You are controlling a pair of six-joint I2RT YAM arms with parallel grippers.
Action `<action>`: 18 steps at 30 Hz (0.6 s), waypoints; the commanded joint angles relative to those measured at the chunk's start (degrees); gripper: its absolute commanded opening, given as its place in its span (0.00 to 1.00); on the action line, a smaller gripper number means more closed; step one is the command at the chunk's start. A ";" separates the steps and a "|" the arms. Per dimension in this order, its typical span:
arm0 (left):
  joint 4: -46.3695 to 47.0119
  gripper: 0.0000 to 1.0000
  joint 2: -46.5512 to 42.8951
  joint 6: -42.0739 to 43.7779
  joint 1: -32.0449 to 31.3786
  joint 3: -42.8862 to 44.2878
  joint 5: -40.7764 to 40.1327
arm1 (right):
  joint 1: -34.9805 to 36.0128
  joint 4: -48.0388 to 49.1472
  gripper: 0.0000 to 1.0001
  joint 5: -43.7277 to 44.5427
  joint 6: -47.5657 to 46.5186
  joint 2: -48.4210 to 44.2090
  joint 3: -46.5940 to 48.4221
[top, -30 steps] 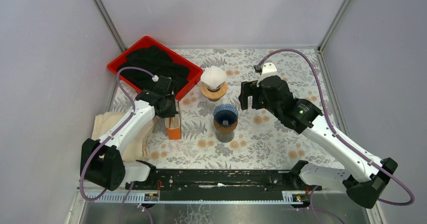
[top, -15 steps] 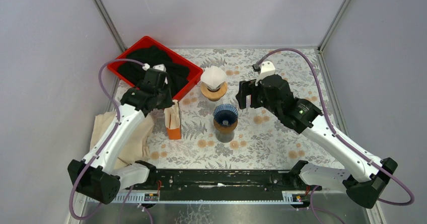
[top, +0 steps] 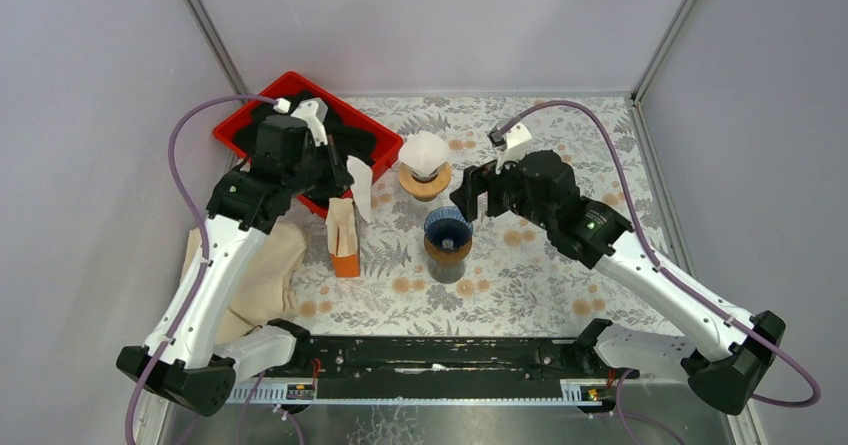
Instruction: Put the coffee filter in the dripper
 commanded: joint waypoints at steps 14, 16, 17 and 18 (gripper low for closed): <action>5.90 0.00 0.48 -0.75 -2.29 4.33 12.63 | 0.36 18.94 0.94 -17.88 -3.95 -1.26 -6.99; 8.52 0.00 0.06 -3.04 -2.69 3.07 13.45 | 0.39 19.44 0.93 -17.35 -2.16 -0.48 -6.87; 10.01 0.00 -0.32 -4.31 -2.83 2.24 13.91 | 0.37 19.78 0.93 -17.33 -1.15 -0.13 -6.81; 11.34 0.00 -0.71 -5.77 -2.94 1.60 14.06 | 0.32 20.53 0.92 -17.53 -0.02 0.26 -6.90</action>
